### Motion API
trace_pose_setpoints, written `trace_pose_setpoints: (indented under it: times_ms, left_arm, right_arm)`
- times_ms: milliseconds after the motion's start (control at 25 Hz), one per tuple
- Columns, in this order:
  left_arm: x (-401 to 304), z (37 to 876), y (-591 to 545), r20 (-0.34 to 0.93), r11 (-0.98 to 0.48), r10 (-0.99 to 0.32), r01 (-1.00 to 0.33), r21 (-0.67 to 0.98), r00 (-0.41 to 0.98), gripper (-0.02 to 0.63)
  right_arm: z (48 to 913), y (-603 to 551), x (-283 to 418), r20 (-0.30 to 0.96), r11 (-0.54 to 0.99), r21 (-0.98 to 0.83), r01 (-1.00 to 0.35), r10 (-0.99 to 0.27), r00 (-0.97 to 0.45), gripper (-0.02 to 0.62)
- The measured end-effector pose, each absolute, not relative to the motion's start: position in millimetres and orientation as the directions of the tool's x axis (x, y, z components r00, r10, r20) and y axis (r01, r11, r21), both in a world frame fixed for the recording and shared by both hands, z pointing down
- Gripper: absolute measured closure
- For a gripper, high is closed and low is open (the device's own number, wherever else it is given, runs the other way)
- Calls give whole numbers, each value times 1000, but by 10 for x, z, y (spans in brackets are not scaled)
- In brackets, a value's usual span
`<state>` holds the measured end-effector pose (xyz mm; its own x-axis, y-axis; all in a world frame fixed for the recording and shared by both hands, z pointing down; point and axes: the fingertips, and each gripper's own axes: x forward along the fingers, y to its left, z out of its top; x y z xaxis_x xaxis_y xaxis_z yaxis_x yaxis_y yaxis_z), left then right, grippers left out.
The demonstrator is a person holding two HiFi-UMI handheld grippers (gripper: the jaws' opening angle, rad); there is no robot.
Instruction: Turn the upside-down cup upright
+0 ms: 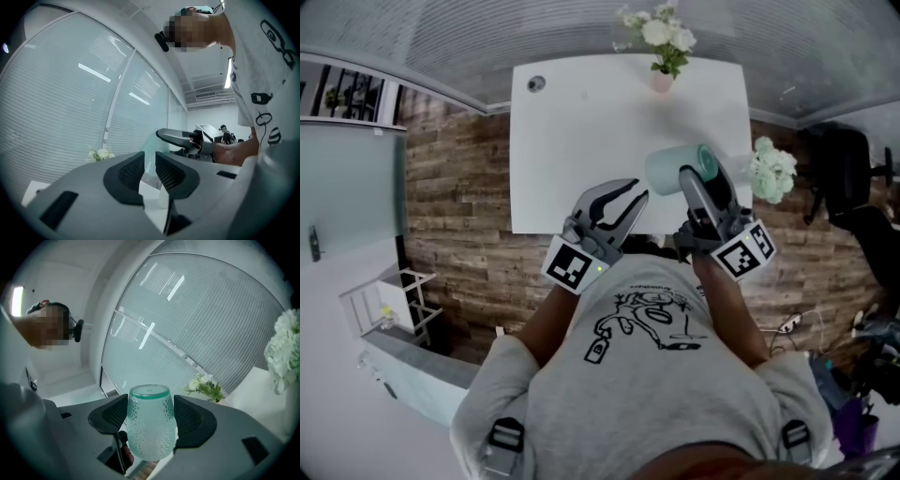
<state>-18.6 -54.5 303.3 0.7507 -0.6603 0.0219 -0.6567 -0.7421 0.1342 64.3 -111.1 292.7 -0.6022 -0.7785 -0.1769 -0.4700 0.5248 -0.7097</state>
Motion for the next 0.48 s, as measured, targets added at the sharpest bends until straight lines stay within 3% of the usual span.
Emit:
trace_pose_setpoints:
  times_ms: [480]
  left_arm:
    - [-54, 3113, -380, 43, -781, -606, -605, 154, 794, 503]
  right_arm:
    - [3129, -1089, 792, -249, 407, -886, -222, -822, -512, 270]
